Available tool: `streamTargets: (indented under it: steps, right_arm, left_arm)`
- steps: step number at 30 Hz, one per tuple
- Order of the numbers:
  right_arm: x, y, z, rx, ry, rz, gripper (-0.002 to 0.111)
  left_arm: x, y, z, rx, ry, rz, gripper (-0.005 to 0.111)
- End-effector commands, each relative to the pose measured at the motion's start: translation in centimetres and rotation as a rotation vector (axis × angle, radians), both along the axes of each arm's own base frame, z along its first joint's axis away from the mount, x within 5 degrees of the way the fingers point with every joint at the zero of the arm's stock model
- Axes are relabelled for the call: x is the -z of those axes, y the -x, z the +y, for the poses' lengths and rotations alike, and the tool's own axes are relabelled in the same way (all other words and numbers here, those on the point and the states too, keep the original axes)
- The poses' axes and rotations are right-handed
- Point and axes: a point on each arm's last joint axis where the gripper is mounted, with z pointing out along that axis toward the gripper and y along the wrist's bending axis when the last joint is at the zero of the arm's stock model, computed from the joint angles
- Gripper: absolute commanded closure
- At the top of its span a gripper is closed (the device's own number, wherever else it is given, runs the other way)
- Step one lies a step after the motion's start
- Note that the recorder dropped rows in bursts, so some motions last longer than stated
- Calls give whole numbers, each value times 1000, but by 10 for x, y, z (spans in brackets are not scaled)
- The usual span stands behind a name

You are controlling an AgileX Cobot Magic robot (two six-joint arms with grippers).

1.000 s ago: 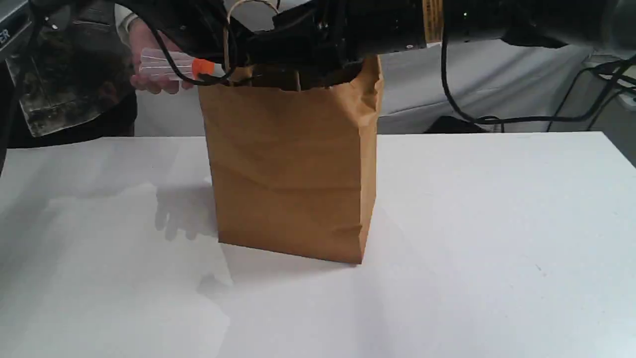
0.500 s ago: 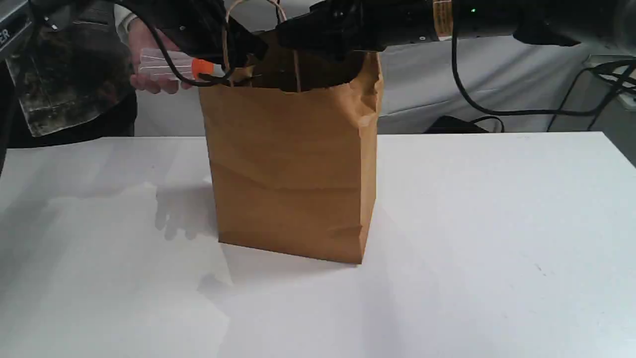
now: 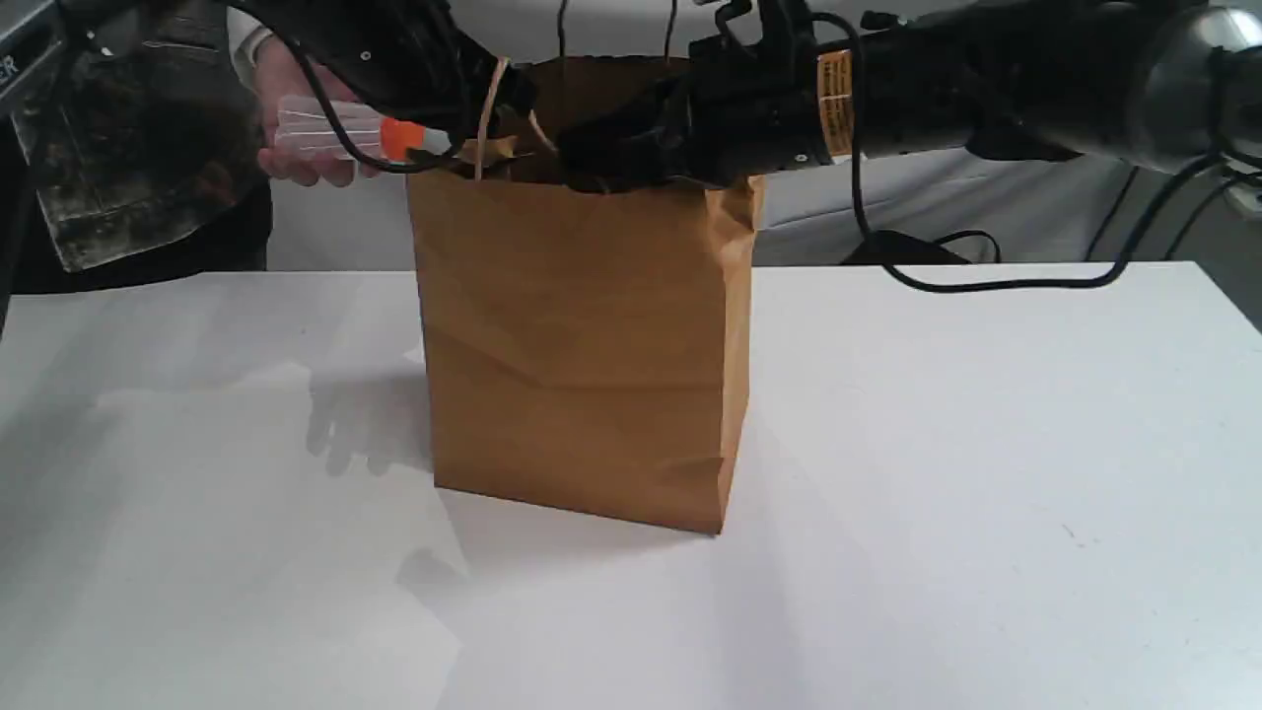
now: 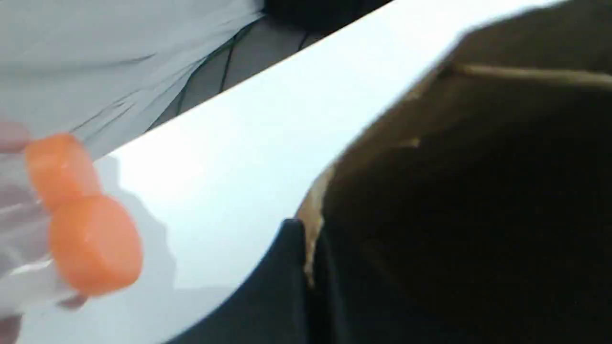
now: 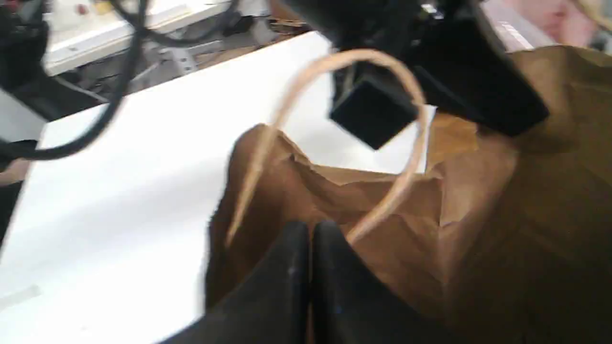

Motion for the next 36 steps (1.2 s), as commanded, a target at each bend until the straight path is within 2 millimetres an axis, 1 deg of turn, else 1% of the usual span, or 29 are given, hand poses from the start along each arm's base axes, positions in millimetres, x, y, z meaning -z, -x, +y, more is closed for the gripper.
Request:
streamTargets:
  steps: [1, 3, 5, 8, 12, 14, 15, 17, 19, 20, 22, 23, 24, 25, 26, 29, 32, 33, 35, 36]
  right_arm:
    - [-31, 25, 0, -136, -51, 15, 108]
    - [-50, 35, -3, -145, -68, 21, 108]
    - [-66, 43, -5, -128, -83, 38, 108]
    - [-86, 48, -9, -42, -102, 23, 108]
    - [-101, 40, -15, 148, -130, 8, 108]
    - [-101, 39, -15, 153, -132, 14, 108]
    - [-100, 41, -14, 125, -130, 16, 108]
    - [-95, 45, -12, 36, -107, -22, 107]
    - [-91, 49, -10, -53, -85, -91, 96]
    - [-88, 48, -9, -63, -79, -103, 88]
    - [-78, 42, -8, -60, -70, -91, 68]
    - [-72, 38, -7, -57, -66, -83, 56]
    - [-62, 33, -6, -58, -59, -69, 39]
    - [-56, 30, -5, -61, -54, -60, 32]
    - [-47, 26, -4, -63, -48, -48, 31]
    - [-29, 16, 3, -51, -26, -58, 38]
    - [-13, 3, 6, 28, 3, -62, 38]
    - [-6, 0, 7, 23, 10, -57, 38]
    - [1, 4, 11, -50, 3, -47, 38]
    - [1, 6, 11, -78, -7, -53, 38]
  left_arm:
    - [-28, 17, 11, -98, -79, 8, 107]
    - [-32, 19, 15, -115, -124, 0, 107]
    - [-28, 19, 20, -181, -145, 18, 107]
    - [-19, 23, 20, -190, -144, 62, 107]
    - [-4, 31, 14, -160, -87, 153, 107]
    - [0, 34, 15, -157, -93, 175, 107]
    - [2, 35, 16, -152, -111, 178, 107]
    - [2, 34, 21, -169, -148, 165, 107]
    - [-2, 35, 23, -177, -165, 152, 107]
    - [-2, 36, 23, -172, -160, 152, 107]
    - [-5, 37, 21, -143, -151, 148, 107]
    - [-7, 38, 20, -128, -141, 146, 107]
    - [-7, 38, 19, -122, -138, 147, 107]
    - [-7, 38, 19, -121, -140, 146, 107]
    - [-7, 38, 20, -114, -146, 144, 107]
    - [-7, 38, 20, -84, -163, 136, 107]
    - [-7, 38, 20, -80, -165, 135, 107]
    - [-7, 38, 20, -76, -168, 134, 107]
    - [-7, 38, 20, -74, -169, 133, 107]
    - [-7, 38, 20, -74, -169, 133, 107]
